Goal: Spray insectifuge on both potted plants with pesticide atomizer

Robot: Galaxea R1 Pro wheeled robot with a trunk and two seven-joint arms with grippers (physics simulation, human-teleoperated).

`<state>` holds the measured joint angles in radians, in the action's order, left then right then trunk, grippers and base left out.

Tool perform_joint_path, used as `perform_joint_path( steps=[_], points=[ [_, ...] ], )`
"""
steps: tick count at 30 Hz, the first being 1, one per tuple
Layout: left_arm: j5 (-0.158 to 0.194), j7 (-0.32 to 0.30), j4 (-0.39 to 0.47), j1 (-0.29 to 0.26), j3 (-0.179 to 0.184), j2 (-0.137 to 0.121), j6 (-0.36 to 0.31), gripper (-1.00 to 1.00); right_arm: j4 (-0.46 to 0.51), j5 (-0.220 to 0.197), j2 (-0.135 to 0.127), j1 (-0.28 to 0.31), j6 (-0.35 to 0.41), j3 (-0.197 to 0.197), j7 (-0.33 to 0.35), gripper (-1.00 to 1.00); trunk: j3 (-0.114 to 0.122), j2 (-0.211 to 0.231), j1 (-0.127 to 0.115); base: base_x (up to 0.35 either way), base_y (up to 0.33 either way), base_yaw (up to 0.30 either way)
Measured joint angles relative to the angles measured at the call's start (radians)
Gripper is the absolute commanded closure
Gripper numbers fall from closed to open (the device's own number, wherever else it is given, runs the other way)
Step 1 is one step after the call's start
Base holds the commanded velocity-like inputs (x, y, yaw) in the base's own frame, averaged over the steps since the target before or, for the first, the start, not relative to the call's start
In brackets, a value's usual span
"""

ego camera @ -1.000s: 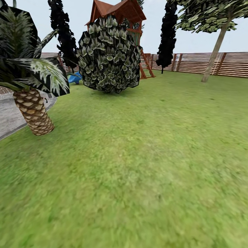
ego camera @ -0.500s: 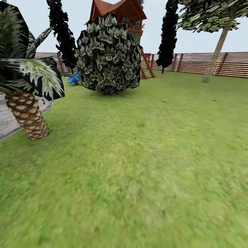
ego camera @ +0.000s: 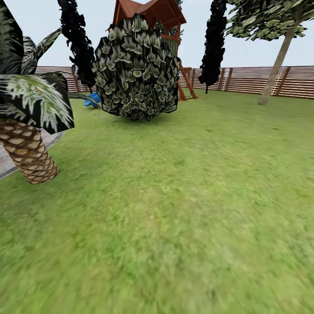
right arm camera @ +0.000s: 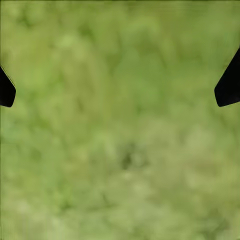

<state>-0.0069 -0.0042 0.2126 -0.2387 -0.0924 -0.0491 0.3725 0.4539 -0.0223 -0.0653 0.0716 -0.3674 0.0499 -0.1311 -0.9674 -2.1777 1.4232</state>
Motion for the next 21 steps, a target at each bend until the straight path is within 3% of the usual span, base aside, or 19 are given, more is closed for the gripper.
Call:
perform_joint_path(
  steps=[21],
  points=[
    [0.000,0.000,0.000,0.000,0.001,0.000,0.000,-1.00,0.001,0.000,0.000,0.000,-0.001,0.000,0.000,-1.00,0.000,0.000,0.000,0.339,0.000,0.000]
  ],
)
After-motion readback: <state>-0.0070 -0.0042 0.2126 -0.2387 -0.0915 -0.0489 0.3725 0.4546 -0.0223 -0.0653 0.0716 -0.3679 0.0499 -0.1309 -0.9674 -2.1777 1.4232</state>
